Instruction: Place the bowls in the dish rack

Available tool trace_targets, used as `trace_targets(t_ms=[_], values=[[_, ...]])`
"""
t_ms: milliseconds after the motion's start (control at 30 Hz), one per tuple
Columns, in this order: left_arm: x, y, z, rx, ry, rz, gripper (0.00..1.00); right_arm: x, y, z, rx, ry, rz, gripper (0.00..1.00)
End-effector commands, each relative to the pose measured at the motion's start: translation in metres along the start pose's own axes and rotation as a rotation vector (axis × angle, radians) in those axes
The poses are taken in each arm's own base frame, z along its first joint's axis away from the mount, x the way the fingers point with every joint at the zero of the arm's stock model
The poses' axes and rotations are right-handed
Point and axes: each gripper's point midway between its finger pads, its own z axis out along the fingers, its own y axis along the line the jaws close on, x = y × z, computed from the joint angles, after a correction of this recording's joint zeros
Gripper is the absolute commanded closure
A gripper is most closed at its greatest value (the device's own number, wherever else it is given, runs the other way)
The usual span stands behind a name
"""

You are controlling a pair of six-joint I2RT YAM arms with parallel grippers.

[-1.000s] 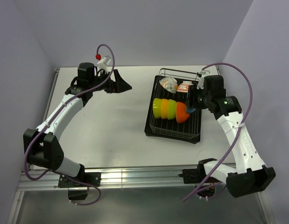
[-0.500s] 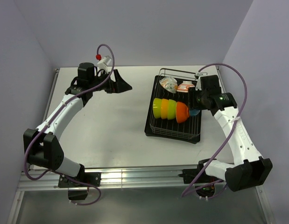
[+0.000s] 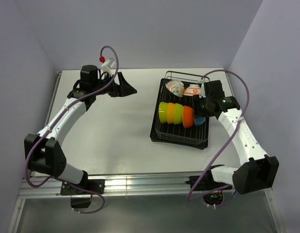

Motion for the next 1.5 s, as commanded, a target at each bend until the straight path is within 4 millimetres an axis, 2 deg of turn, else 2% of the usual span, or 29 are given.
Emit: trace_targets(t_ms=[0,267,400,500,533,600,633,700,733,767,933,1100,1133,1267,1333,1367,1400,1467], values=[[-0.012,-0.009,-0.001,0.041,-0.027,0.033,0.01,-0.012,0.005,0.006,-0.034,-0.039,-0.007,1.00],[-0.012,-0.007,-0.001,0.039,-0.026,0.029,0.00,-0.005,0.007,0.012,-0.041,0.011,0.005,1.00],[-0.012,-0.006,-0.001,0.039,-0.023,0.025,0.01,-0.001,0.006,0.016,-0.040,0.035,0.011,0.90],[-0.011,-0.005,-0.001,0.037,-0.021,0.023,0.00,0.000,0.006,0.016,-0.040,0.045,0.017,0.71],[-0.011,-0.006,-0.001,0.038,-0.021,0.026,0.01,0.001,0.005,0.016,-0.041,0.049,0.017,0.58],[-0.012,-0.005,-0.001,0.036,-0.020,0.028,0.01,-0.001,0.005,0.015,-0.040,0.042,0.018,0.47],[-0.011,-0.005,-0.001,0.033,-0.017,0.026,0.00,-0.001,0.005,0.014,-0.042,0.042,0.016,0.35],[-0.012,-0.005,-0.002,0.032,-0.016,0.032,0.00,-0.003,0.005,0.012,-0.041,0.038,0.018,0.28],[-0.013,-0.005,-0.003,0.031,-0.016,0.034,0.01,-0.003,0.005,0.011,-0.043,0.040,0.016,0.19],[-0.011,-0.004,-0.003,0.027,-0.008,0.028,0.00,-0.004,0.005,0.008,-0.042,0.035,0.017,0.15],[-0.014,0.000,-0.009,0.017,-0.006,0.029,0.00,-0.013,0.008,-0.003,-0.062,0.013,0.014,0.08],[-0.019,0.010,-0.022,-0.020,-0.015,0.021,0.00,-0.038,0.011,-0.028,-0.086,-0.089,-0.002,0.05],[-0.021,0.012,-0.025,-0.033,-0.019,0.018,0.01,-0.041,0.011,-0.033,-0.088,-0.103,-0.001,0.02],[-0.023,0.033,-0.041,-0.105,0.029,-0.013,0.00,-0.064,0.017,-0.061,-0.132,-0.210,-0.063,0.00],[-0.022,0.043,-0.049,-0.149,0.041,0.002,0.01,-0.074,0.023,-0.069,-0.166,-0.253,-0.063,0.00],[-0.026,0.056,-0.057,-0.208,0.018,0.001,0.01,-0.078,0.027,-0.072,-0.190,-0.269,-0.061,0.00],[-0.029,0.060,-0.063,-0.235,0.003,0.013,0.00,-0.083,0.037,-0.077,-0.245,-0.287,-0.052,0.00],[-0.029,0.077,-0.079,-0.304,-0.008,-0.011,0.00,-0.092,0.044,-0.078,-0.285,-0.305,-0.047,0.00]])
